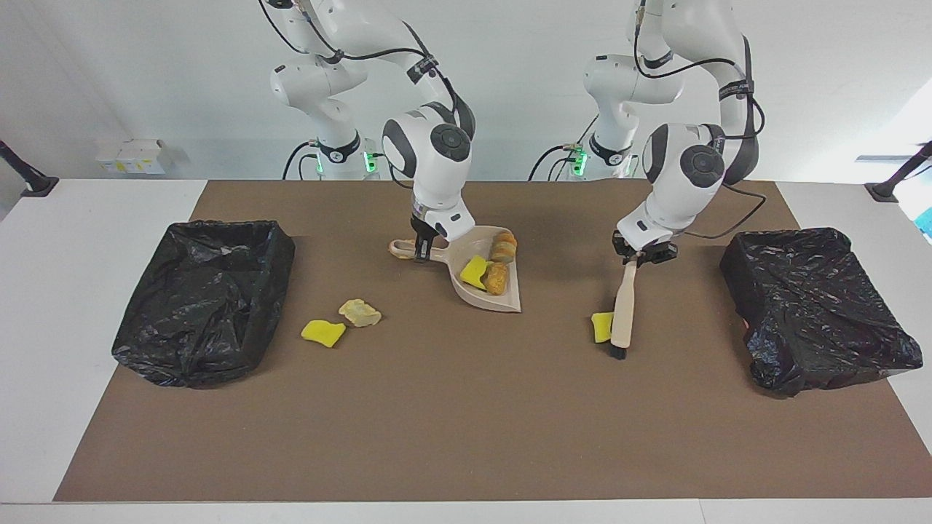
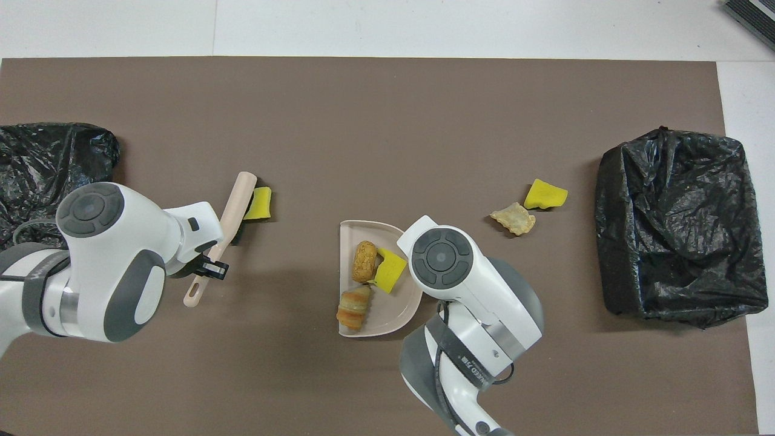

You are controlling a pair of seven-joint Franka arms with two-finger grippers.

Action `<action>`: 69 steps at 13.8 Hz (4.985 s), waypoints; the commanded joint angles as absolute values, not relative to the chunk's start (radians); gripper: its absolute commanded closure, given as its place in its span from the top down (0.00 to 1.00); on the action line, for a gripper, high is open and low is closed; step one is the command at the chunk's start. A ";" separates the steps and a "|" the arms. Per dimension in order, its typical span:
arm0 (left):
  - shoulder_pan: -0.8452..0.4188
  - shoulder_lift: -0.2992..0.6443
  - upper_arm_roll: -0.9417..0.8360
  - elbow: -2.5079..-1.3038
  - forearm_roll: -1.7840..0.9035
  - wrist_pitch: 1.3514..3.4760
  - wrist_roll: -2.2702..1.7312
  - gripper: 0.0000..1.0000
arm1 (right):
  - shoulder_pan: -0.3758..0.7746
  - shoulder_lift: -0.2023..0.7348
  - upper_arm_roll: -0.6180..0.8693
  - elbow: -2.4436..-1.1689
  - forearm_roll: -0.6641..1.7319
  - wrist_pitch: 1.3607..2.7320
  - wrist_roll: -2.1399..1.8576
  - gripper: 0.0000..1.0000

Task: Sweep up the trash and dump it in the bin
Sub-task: 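Sweep the yellow sponge piece into the dustpan with the brush, then lift the loaded dustpan toward the trash bag with the right gripper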

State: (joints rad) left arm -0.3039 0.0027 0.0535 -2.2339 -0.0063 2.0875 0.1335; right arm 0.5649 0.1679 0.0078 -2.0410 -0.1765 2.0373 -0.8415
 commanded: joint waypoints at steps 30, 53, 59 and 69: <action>-0.670 -0.129 0.061 -2.388 -0.302 2.233 -0.135 0.00 | 0.552 0.175 0.012 -2.049 -0.192 2.048 -0.808 0.00; -0.672 -0.225 0.040 -2.359 -0.114 1.973 -0.451 0.00 | 0.515 0.160 0.012 -1.997 -0.189 2.010 -0.850 0.00; -0.672 -0.265 -0.003 -2.394 -0.112 1.977 -0.480 0.00 | 0.404 0.075 0.006 -1.927 -0.173 1.896 -1.058 0.00; -0.774 -0.394 -0.161 -2.545 -0.114 2.074 -0.803 0.00 | 0.201 0.019 -0.002 -1.807 -0.104 1.712 -1.353 0.00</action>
